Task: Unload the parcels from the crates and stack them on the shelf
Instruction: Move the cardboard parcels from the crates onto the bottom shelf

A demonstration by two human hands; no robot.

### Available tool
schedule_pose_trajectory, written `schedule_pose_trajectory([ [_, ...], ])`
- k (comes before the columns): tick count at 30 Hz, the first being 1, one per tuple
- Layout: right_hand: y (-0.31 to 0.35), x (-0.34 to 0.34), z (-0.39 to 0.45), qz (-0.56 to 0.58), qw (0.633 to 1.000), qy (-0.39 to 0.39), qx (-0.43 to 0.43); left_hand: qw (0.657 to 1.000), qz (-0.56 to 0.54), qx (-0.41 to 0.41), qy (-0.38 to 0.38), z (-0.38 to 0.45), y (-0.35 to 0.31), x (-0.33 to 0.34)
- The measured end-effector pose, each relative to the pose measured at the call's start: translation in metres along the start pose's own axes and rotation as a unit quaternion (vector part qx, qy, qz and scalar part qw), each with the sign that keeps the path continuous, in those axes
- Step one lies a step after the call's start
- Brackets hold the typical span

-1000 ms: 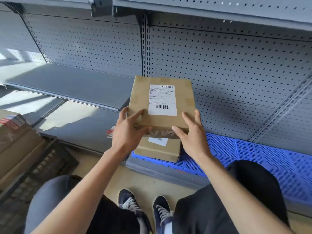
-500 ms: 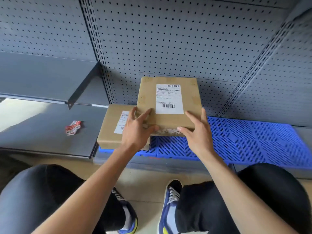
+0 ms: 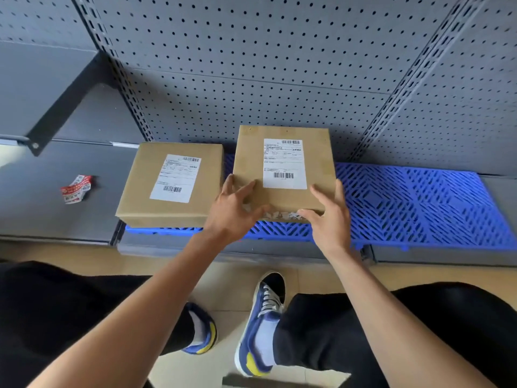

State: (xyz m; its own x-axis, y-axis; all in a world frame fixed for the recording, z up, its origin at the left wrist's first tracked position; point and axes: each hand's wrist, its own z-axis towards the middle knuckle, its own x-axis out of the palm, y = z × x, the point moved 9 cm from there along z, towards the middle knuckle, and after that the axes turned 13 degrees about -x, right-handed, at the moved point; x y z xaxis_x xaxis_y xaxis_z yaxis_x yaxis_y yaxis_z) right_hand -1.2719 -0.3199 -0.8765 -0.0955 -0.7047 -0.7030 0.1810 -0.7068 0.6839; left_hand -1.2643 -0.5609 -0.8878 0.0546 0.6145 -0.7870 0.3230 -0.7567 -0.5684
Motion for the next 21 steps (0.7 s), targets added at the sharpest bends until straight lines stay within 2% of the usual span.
schedule_pose_trajectory([
  [10, -0.066, 0.039, -0.016, 0.043, 0.999, 0.010, -0.015, 0.994, 0.111, 0.013, -0.008, 0.011, 0.021, 0.049],
  [17, -0.088, 0.054, -0.025, 0.064, 0.998, 0.019, -0.004, 0.994, 0.087, 0.053, -0.023, 0.016, 0.035, 0.053],
  [21, -0.091, 0.056, -0.027, -0.034, 0.999, 0.035, -0.020, 0.990, 0.076, 0.083, -0.082, 0.018, 0.038, 0.039],
])
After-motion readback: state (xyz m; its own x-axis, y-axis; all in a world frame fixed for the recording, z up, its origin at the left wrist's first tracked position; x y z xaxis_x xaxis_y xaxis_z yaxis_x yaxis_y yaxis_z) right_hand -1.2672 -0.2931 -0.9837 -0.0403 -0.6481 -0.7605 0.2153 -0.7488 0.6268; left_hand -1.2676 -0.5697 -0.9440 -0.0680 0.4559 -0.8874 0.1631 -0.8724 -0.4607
